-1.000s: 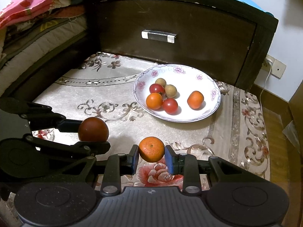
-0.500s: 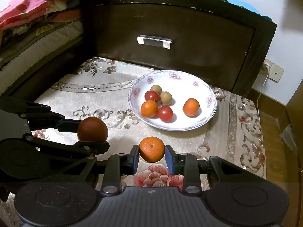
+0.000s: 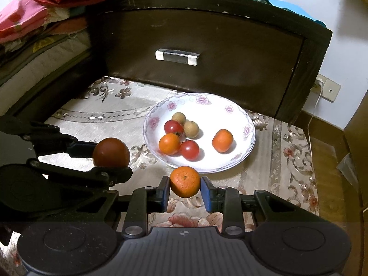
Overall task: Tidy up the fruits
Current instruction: 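Lift and carry the dark red tomato and orange over the plate with both tools, then open the right tool to drop the orange while the left tool releases the tomato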
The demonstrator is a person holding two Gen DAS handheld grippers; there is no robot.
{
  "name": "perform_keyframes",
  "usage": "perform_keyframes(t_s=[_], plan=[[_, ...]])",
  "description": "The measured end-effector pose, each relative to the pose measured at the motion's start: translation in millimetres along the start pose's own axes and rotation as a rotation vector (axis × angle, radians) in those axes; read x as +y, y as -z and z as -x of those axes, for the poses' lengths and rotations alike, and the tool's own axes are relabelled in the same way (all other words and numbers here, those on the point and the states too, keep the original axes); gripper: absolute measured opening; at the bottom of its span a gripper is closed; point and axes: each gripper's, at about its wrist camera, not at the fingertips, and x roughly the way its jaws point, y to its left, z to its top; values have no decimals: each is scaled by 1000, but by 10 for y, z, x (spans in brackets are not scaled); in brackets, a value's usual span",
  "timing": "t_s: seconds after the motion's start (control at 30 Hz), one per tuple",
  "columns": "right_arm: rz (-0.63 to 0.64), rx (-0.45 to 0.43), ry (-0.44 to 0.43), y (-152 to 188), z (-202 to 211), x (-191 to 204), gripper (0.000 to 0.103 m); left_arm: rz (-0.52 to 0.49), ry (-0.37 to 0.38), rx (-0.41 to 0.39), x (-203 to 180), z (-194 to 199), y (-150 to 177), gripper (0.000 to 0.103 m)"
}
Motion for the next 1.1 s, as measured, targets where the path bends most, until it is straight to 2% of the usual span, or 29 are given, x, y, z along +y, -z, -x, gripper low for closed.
perform_keyframes(t_s=[0.33,0.7,1.1], plan=[[-7,-21,10,-159,-137,-109,28,-3,-13,-26,45,-184,-252,45],[-51,-51,16,-417,-427,-387,28,-37,-18,-35,62,-563,-600,45],[-48,-50,15,-516,-717,-539,28,-70,-20,1,59,-843,-644,45]])
